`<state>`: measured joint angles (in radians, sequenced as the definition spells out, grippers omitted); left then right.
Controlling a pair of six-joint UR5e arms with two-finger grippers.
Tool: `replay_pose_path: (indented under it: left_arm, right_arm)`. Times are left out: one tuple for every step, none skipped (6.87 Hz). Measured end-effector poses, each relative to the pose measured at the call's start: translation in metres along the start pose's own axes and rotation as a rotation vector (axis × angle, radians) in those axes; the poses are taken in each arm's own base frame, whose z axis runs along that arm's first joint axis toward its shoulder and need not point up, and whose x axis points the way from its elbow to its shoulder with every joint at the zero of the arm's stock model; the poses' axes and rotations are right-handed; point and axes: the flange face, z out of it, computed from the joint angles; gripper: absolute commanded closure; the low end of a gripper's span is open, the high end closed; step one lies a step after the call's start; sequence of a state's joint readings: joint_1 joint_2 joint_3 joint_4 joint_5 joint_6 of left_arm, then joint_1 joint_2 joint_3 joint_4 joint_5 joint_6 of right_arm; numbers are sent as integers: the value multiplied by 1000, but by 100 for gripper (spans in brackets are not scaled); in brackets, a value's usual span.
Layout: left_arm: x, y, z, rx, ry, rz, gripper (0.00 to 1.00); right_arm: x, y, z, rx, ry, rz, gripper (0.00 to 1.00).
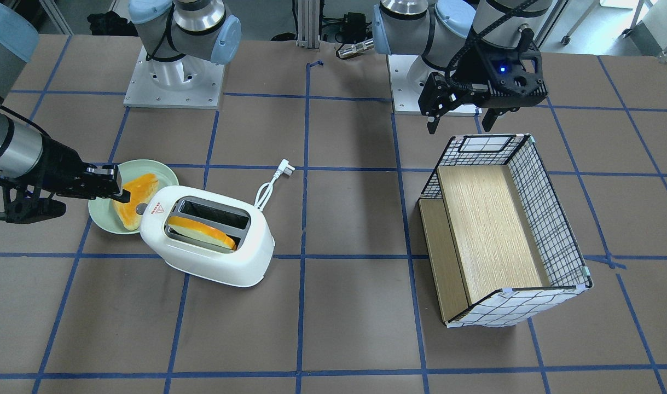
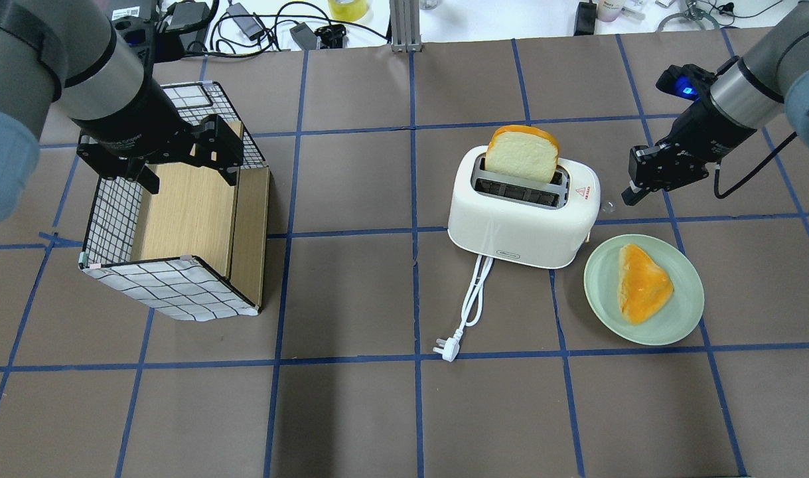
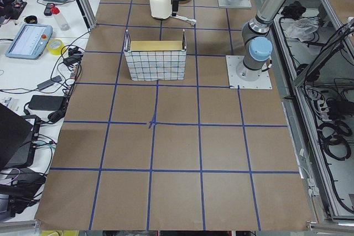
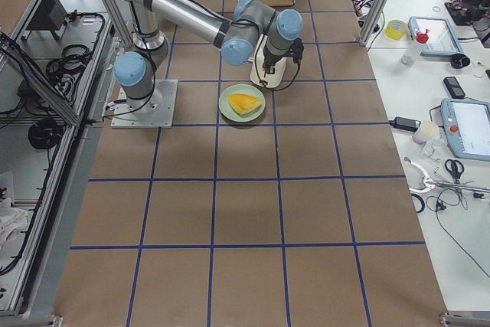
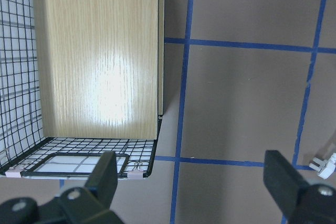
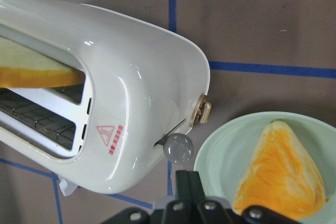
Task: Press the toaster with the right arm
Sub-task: 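Press the toaster lever down with the right gripper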
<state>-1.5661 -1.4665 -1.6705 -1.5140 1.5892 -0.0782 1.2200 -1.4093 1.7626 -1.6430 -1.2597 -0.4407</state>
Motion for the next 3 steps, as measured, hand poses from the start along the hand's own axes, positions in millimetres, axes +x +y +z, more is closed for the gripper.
replay_pose_path:
  left_arm:
    - [0,0,0,0,0,0,0]
    - [0,0,0,0,1,0,0]
    - [0,0,0,0,0,0,0]
  right_arm:
    - [3,1,8,-13,-11,5,100]
    - [4,2,15,-20,-24,10,100]
    - [3,2,17,-15,-44,12,100]
